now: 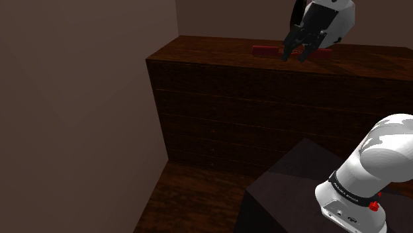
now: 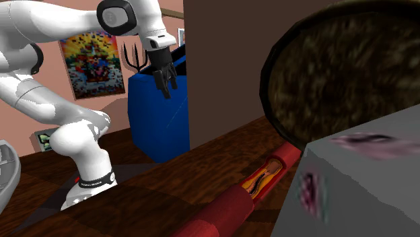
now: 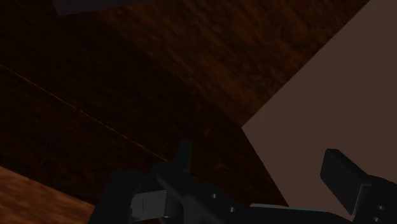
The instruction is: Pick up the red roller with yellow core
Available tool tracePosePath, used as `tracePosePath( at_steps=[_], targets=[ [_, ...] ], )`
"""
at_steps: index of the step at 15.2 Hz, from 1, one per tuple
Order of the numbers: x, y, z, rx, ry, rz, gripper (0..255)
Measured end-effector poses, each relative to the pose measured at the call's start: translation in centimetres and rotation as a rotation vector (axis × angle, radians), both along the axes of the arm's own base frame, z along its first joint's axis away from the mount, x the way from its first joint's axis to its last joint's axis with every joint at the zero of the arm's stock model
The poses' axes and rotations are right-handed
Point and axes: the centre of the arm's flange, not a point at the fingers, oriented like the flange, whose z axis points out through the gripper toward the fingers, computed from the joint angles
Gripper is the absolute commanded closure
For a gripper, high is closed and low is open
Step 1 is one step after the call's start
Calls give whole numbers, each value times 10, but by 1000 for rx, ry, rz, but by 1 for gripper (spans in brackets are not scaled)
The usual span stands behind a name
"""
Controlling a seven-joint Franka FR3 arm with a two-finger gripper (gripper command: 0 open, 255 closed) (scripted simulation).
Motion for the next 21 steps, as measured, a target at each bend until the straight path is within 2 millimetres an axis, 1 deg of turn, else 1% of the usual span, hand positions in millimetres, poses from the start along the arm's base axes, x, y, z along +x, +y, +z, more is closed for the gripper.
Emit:
tracePosePath(
  at_steps=[1,3,4,8,12,19,21],
  targets=[
    [0,0,0,0,0,0,0],
    [5,-13,-4,-12,3,26,0],
    [5,-23,-5,-20,5,45,0],
    [18,-70,-20,-60,14,132,0],
    [37,-115,-27,-102,23,222,0],
    [74,-192,-38,-173,39,380,0],
    [89,-214,-42,-194,44,425,0]
  ],
)
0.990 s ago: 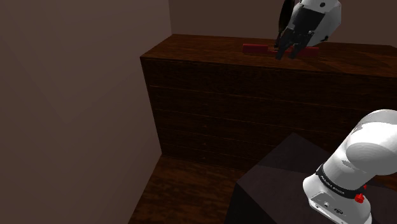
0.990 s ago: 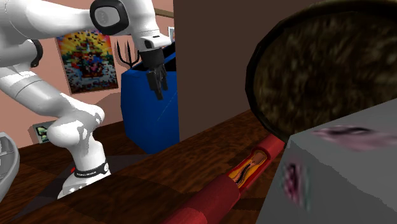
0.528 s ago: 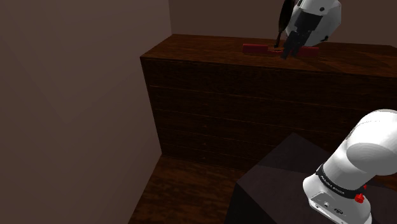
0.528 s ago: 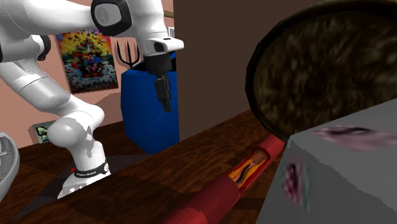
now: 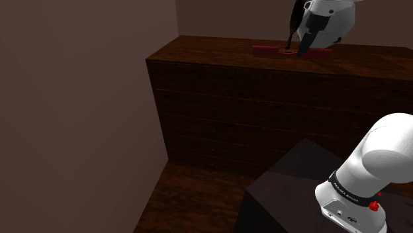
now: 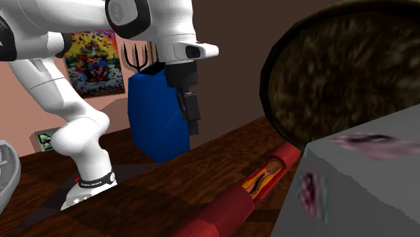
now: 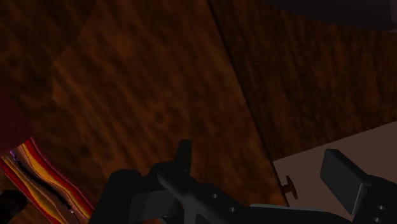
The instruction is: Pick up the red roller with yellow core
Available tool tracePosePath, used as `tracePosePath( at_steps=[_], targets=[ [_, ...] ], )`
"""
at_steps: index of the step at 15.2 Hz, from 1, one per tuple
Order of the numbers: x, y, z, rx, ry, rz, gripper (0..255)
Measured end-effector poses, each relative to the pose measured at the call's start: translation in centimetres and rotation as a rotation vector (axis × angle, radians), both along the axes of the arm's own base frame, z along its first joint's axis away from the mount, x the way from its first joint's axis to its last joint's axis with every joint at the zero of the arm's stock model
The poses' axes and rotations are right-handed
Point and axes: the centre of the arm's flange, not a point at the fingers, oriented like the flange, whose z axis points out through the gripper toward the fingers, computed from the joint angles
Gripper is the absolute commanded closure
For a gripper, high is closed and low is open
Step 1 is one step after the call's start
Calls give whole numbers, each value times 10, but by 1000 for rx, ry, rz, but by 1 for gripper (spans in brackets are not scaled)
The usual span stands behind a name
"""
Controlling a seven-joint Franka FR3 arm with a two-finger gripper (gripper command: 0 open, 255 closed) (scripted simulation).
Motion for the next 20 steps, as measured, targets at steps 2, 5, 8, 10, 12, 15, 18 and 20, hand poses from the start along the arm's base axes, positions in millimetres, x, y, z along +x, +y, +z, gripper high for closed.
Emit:
tracePosePath(
  at_steps=[2,5,8,10,12,15,18,20],
  targets=[
    [14,-16,-1,-20,5,46,0],
    [36,-43,-5,-51,11,112,0],
    [64,-74,-4,-82,19,180,0],
    [82,-92,-5,-105,20,225,0],
    [101,-111,-9,-126,27,270,0],
    [129,-132,-9,-156,35,337,0],
    [136,-138,-21,-164,37,358,0],
    [137,-138,-32,-165,38,360,0]
  ],
)
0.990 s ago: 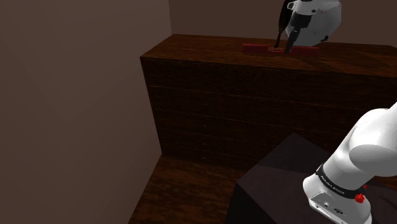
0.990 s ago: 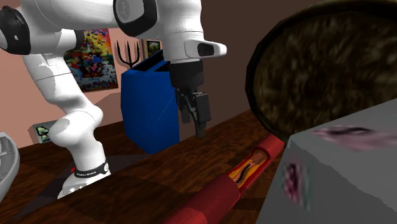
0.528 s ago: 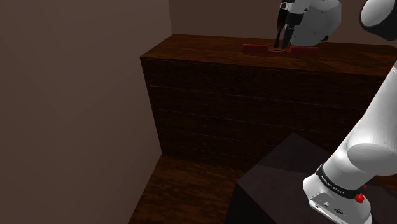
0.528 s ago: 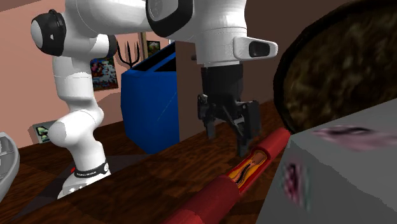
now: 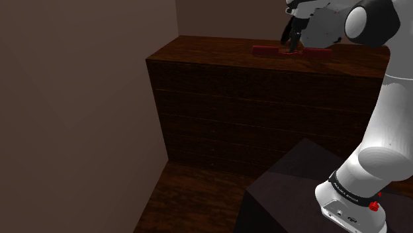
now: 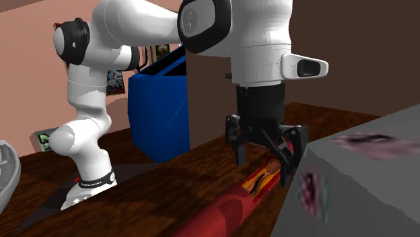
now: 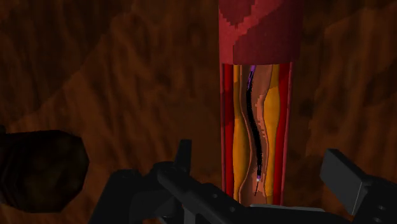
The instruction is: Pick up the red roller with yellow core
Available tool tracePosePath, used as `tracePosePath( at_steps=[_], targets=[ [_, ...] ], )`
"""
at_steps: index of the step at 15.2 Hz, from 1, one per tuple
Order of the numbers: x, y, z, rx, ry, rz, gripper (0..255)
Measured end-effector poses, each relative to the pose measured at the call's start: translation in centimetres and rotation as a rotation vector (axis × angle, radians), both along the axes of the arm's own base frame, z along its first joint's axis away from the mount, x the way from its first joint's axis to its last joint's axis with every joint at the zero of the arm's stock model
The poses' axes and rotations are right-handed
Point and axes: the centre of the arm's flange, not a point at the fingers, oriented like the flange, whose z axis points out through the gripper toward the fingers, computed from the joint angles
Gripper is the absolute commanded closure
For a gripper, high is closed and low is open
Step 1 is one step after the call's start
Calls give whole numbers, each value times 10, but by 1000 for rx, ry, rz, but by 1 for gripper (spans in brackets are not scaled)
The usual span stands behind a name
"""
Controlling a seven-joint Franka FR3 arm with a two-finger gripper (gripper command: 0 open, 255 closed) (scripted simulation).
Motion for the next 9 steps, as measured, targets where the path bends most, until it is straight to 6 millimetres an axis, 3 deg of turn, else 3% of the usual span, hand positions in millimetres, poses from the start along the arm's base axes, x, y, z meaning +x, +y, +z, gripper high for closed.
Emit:
tracePosePath(
  at_steps=[3,4,9],
  targets=[
    [0,1,-15,0,0,1,0],
    [0,1,-17,0,0,1,255],
    [-1,1,-18,-1,-1,2,255]
  ],
)
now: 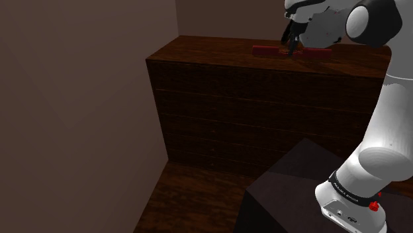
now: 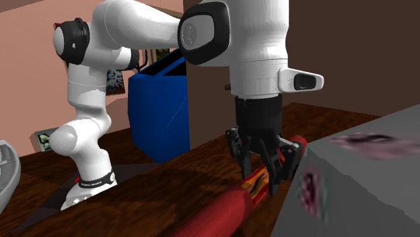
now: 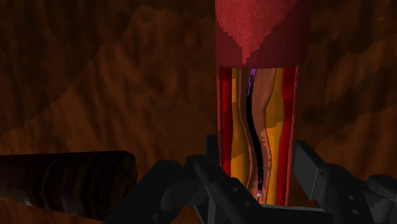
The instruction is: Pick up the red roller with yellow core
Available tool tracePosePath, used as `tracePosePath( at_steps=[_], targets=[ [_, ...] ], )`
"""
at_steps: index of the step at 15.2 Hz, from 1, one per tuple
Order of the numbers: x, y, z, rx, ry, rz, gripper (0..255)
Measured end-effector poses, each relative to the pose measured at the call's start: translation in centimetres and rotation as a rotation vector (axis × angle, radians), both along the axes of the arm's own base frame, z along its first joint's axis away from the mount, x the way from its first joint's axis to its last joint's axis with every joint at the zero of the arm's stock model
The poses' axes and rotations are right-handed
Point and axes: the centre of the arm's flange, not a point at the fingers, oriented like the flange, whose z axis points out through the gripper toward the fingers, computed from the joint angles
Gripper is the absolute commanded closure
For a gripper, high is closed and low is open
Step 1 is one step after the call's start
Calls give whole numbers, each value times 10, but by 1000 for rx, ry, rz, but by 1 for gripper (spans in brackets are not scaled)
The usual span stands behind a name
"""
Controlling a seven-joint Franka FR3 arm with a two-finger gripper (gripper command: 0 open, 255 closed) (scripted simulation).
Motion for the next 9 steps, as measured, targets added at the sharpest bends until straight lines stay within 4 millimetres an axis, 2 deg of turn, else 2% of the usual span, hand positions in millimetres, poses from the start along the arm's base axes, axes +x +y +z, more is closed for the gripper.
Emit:
tracePosePath(
  at_steps=[5,9],
  targets=[
    [0,0,0,0,0,0,255],
    [1,0,16,1,2,-1,255]
  ],
)
